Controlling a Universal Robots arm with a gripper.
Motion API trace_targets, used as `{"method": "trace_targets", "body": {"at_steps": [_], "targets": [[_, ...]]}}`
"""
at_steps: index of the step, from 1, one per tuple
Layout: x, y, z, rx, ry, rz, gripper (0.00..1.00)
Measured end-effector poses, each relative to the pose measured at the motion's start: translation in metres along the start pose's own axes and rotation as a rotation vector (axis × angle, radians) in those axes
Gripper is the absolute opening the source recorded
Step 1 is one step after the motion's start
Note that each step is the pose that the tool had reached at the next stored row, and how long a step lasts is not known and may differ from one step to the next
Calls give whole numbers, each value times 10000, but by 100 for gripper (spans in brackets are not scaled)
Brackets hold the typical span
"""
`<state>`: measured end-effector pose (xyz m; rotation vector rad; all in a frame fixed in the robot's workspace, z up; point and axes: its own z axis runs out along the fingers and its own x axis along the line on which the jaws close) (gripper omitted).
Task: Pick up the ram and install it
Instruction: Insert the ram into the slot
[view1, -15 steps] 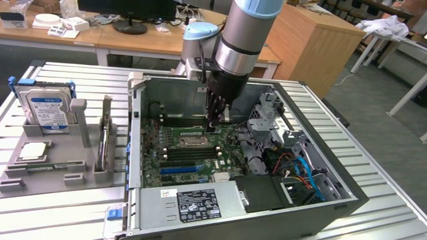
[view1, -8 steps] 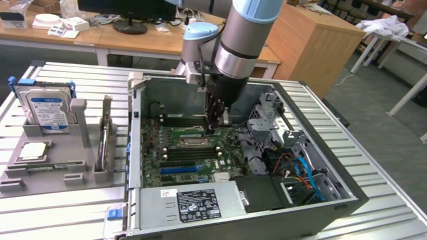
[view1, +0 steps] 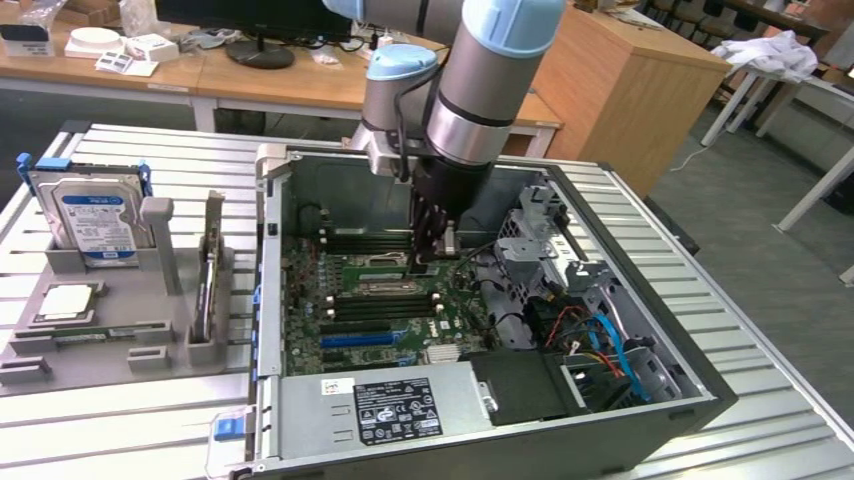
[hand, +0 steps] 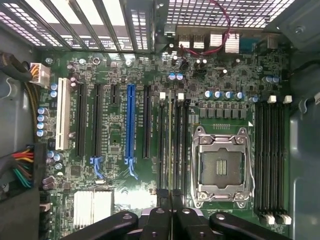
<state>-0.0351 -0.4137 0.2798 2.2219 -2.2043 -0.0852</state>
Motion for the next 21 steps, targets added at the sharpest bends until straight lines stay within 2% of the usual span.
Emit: {"method": "trace_targets", "body": {"at_steps": [21], "targets": [[7, -10, 210, 1, -1, 0, 12]]}}
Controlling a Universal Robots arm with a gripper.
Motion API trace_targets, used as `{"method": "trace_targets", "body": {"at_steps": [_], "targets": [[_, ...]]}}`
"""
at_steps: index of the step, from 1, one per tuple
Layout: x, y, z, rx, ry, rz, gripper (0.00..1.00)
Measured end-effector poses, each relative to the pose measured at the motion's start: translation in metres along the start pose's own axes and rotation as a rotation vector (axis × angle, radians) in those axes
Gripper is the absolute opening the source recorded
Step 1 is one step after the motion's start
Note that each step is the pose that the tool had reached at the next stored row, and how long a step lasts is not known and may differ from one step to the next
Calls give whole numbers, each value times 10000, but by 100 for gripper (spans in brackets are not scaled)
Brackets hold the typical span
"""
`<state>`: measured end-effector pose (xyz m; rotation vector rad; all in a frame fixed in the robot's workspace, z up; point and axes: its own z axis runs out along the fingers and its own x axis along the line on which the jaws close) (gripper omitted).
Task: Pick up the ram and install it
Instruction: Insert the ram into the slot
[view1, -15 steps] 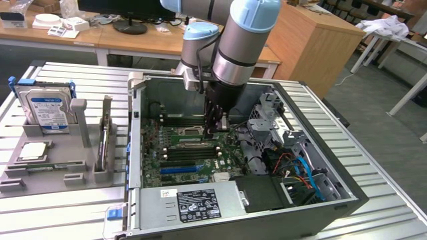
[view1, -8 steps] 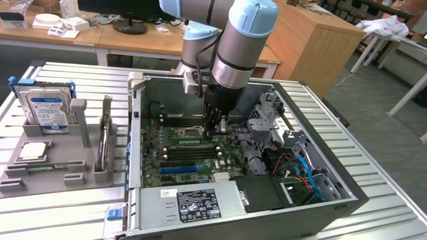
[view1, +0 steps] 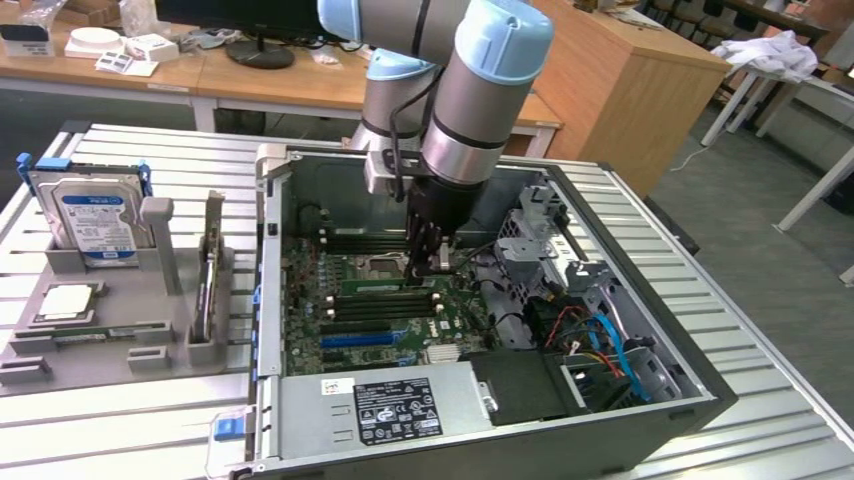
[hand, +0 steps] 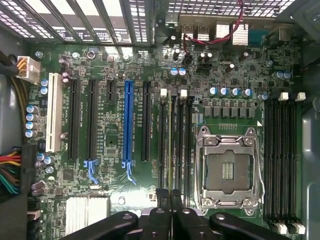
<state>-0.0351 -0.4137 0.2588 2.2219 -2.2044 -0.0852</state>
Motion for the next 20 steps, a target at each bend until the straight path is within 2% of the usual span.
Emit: {"method": "trace_targets", "body": {"at_steps": [20], "targets": [[24, 0, 2, 6, -9, 191, 12]]}}
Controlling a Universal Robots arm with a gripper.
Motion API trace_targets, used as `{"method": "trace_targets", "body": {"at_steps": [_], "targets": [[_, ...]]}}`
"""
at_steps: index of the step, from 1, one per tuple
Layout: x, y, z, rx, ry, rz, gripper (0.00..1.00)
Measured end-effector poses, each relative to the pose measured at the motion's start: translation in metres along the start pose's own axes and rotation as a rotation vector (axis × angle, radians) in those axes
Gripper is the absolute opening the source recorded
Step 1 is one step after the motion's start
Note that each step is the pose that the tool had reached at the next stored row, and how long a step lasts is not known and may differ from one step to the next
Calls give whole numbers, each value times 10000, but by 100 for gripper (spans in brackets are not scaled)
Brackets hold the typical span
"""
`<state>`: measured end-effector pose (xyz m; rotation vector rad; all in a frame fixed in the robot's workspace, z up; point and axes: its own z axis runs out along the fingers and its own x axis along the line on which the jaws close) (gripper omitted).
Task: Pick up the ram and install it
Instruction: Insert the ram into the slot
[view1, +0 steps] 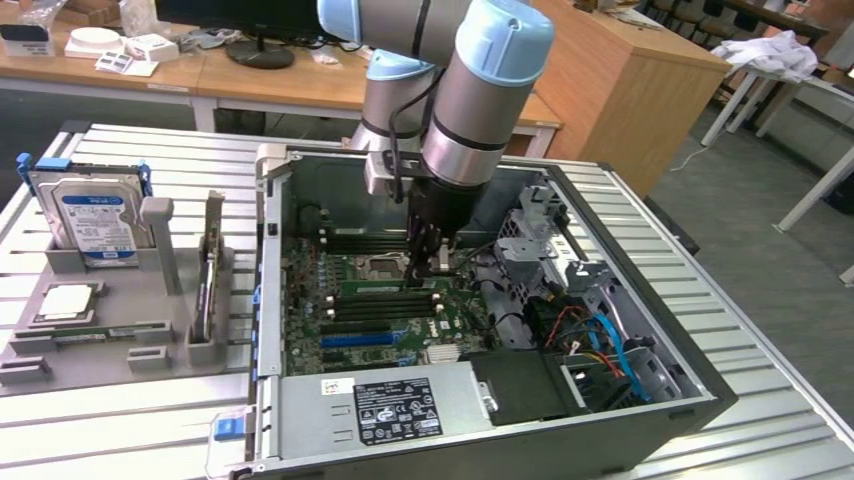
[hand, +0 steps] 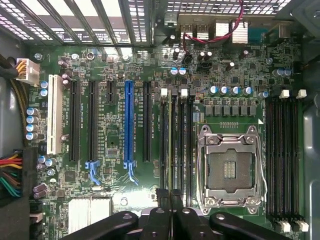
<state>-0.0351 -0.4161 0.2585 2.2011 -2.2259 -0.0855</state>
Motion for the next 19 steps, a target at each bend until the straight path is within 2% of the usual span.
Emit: {"method": "trace_targets", "body": {"at_steps": [13, 19], "targets": [[29, 0, 0, 0, 1, 1, 12], [30, -2, 41, 0, 1, 0, 12]]}}
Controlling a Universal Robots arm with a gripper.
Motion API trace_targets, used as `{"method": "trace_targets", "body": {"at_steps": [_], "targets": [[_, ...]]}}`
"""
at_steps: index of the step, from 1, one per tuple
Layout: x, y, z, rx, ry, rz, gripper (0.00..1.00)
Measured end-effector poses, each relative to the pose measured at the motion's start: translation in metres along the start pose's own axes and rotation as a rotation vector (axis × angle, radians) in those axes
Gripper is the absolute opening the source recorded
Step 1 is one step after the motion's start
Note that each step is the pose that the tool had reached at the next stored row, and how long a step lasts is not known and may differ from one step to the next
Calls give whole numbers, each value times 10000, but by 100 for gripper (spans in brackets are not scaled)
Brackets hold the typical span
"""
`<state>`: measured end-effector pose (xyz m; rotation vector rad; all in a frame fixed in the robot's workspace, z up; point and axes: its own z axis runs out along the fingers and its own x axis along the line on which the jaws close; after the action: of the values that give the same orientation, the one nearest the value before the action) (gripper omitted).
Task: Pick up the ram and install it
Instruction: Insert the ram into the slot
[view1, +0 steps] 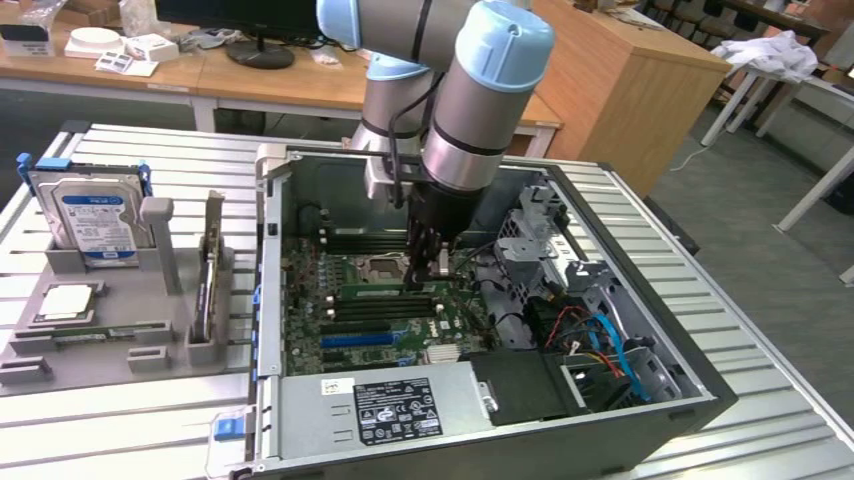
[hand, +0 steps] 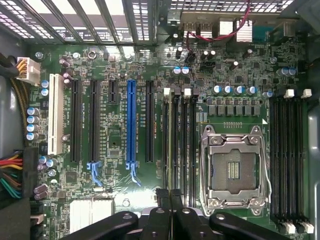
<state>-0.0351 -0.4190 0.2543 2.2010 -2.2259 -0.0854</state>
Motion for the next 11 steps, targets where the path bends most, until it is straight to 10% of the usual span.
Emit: {"method": "trace_targets", "body": {"at_steps": [11], "targets": [[32, 0, 5, 1, -2, 2, 12]]}}
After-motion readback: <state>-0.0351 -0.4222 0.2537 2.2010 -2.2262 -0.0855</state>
